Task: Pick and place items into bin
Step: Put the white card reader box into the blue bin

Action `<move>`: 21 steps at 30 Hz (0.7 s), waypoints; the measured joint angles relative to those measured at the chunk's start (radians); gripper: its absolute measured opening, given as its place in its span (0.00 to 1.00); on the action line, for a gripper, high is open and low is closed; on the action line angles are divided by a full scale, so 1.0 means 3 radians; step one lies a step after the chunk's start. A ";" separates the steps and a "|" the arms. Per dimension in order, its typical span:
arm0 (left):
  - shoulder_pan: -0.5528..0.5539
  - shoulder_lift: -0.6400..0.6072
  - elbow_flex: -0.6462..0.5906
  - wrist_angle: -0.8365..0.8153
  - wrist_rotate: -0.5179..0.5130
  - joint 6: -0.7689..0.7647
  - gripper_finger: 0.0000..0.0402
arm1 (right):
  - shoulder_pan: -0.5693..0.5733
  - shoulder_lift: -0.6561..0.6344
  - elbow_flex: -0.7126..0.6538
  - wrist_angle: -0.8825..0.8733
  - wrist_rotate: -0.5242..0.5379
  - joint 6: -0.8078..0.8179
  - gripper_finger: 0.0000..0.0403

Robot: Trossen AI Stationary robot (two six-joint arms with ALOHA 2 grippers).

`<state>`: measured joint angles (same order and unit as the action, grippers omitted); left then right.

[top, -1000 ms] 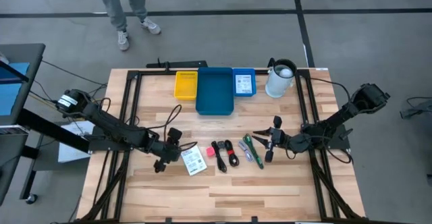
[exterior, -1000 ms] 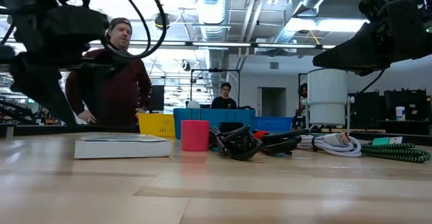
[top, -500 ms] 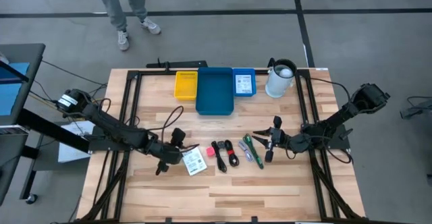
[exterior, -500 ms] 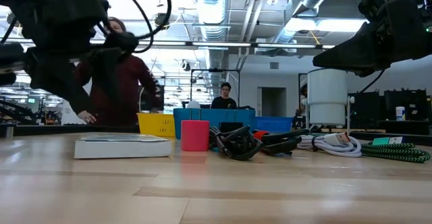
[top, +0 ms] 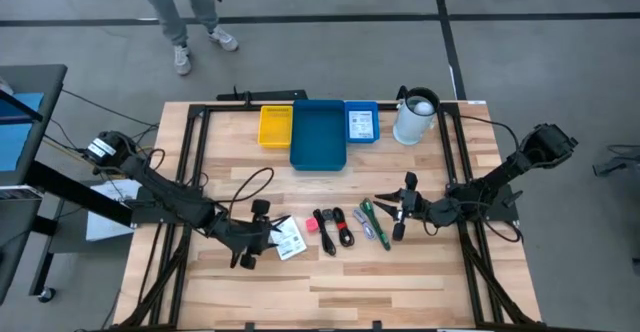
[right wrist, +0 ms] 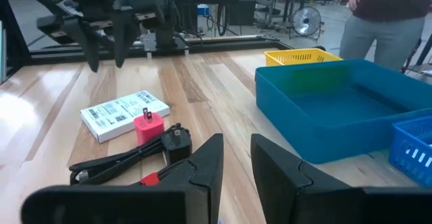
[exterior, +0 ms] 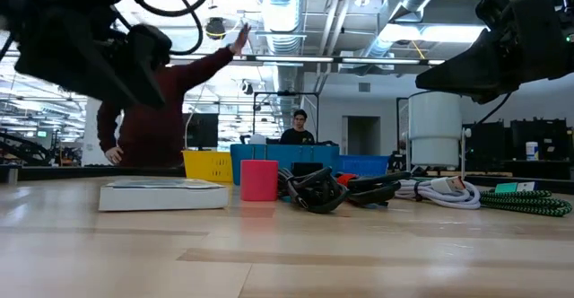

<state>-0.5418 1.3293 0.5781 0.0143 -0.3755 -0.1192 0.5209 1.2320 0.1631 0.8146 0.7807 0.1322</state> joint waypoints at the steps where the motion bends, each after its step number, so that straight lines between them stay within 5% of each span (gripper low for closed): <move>1: -0.0020 0.0031 0.0000 0.0055 -0.0020 -0.0113 0.41 | 0.0002 0.0000 0.0000 0.0000 -0.0004 0.0001 0.17; 7: -0.0149 0.0528 0.0111 0.0294 -0.0156 -0.0606 0.41 | 0.0003 0.0000 0.0000 -0.0010 -0.0102 0.0001 0.17; 13: -0.0177 0.1171 0.0677 0.0231 -0.0197 -0.0796 0.41 | 0.0003 0.0000 0.0000 -0.0076 -0.0102 -0.0027 0.17; 21: -0.0180 0.1627 0.1679 -0.0598 -0.0483 -0.0958 0.41 | 0.0003 -0.0011 0.0001 -0.0188 -0.0142 -0.0200 0.17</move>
<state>-0.5957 1.8176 1.0818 -0.1651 -0.5206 -0.4067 0.5217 1.2285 0.1635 0.7582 0.7381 0.0720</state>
